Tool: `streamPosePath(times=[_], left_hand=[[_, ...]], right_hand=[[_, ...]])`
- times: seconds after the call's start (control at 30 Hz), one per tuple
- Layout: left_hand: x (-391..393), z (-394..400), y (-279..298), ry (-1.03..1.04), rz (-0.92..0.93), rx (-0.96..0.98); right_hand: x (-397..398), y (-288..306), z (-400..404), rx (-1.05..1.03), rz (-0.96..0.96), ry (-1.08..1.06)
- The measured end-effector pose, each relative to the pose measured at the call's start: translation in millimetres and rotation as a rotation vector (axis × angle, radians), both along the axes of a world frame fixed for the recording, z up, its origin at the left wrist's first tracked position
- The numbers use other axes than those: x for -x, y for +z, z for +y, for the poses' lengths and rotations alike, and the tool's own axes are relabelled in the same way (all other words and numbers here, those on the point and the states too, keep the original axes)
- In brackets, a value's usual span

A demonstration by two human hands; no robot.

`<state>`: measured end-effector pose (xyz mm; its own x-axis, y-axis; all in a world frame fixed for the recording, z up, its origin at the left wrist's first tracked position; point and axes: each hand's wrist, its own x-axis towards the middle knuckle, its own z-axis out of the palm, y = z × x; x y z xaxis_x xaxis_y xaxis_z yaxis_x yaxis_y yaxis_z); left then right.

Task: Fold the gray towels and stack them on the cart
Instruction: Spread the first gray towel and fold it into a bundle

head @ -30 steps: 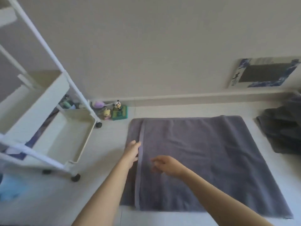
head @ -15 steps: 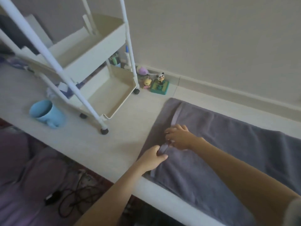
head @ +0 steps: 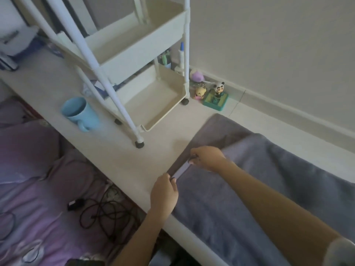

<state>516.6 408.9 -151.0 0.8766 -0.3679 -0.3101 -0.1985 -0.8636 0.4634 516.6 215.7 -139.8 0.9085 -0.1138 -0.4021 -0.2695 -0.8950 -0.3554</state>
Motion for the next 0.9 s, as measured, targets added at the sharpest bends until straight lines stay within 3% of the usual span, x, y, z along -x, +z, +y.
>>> streamPosePath(times=[0.17,0.27,0.5,0.9], left_hand=[[-9,4,-6,0.123,-0.056,-0.013],[-13,9,-14,0.071,-0.176,-0.140],[-23,16,-41,-0.068,-0.526,-0.045],[-40,-5,-40,0.013,-0.547,-0.039]], right_hand=[[-14,-8,16,0.242,-0.095,0.054],[-17,-17,21,0.309,-0.119,0.078],[-20,-23,17,0.352,-0.126,0.078],[-21,-18,7,0.305,-0.092,-0.032]])
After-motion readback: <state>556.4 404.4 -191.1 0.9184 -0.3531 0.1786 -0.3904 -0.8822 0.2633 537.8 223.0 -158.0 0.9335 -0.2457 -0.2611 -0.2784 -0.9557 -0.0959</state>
